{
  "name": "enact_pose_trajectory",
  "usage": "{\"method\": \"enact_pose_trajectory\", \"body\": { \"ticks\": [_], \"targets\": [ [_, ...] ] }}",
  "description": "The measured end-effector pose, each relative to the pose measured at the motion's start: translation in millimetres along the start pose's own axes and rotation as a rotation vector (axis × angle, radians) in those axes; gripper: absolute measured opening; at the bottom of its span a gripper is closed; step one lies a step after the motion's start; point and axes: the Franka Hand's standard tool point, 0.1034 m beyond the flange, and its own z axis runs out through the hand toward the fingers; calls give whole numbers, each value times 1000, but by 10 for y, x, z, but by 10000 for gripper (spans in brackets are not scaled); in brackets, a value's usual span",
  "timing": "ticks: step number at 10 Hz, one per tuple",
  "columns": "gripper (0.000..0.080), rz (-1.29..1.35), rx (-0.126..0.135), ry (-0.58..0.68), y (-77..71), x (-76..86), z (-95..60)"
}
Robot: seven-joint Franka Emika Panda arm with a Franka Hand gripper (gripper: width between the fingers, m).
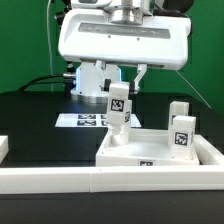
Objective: Assemble square table
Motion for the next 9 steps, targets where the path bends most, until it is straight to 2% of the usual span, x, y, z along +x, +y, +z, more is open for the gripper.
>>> {"method": "enact_pose_trajectory", "body": {
  "ticks": [2,3,4,5,6,7,9],
  "targets": [
    [290,-4,-4,46,8,34,1],
    [290,-19,-13,158,17,66,-6],
    [290,-22,-15,159,17,19,22],
    [290,-13,-12,163,49,54,2],
    [290,16,-6,171,151,90,-13],
    [290,26,6,164,142,69,10],
    [290,20,7,163,125,64,14]
  ]
}}
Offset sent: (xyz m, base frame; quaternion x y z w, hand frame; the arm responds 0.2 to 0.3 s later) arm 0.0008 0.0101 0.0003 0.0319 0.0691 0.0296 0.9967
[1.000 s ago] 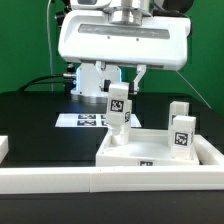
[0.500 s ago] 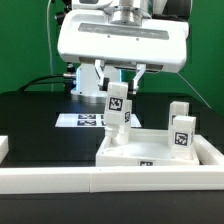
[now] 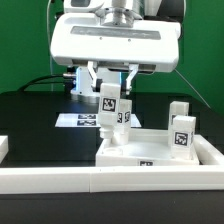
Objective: Assemble square table
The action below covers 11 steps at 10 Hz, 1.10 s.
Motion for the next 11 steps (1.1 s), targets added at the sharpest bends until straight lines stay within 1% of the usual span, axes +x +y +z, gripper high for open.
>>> {"method": "enact_pose_trajectory", "body": {
  "ticks": [1,2,3,5,6,11],
  "targets": [
    [290,-2,-1,1,14,0,1],
    [290,6,-4,5,84,4,6],
    [290,24,2,1,120,-3,17],
    [290,30,21,-1,49,1,21],
    [290,28,26,-2,15,-8,22],
    [290,33,25,-7,8,-35,37]
  ]
}}
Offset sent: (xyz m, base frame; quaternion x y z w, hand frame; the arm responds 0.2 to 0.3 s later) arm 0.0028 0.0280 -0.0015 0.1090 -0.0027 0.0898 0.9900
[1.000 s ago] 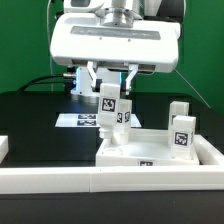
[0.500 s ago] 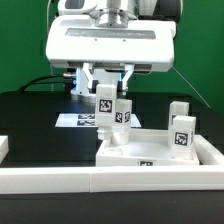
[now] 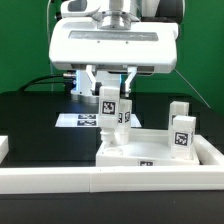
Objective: Assemble square table
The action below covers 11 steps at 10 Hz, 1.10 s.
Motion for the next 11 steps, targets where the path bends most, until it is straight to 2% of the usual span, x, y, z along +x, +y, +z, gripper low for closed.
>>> {"method": "enact_pose_trajectory", "body": {
  "ticks": [4,11],
  "targets": [
    [290,-7,3,-11,-103,-74,64],
    [290,-16,-6,-34,-88,-189,168]
  ]
}}
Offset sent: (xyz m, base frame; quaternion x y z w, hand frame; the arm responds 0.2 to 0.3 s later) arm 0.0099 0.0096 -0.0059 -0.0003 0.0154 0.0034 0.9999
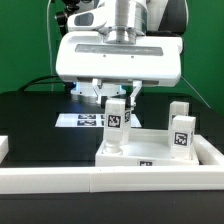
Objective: Assemble square table
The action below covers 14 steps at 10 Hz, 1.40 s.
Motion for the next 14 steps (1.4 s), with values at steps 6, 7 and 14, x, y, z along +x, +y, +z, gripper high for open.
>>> {"method": "enact_pose_trajectory", "body": {
  "ticks": [6,7,14],
  "targets": [
    [290,-15,-10,29,6,-76,94],
    [290,-18,-12,49,10,-81,91],
    [606,-40,-13,51,10,-81,95]
  ]
}}
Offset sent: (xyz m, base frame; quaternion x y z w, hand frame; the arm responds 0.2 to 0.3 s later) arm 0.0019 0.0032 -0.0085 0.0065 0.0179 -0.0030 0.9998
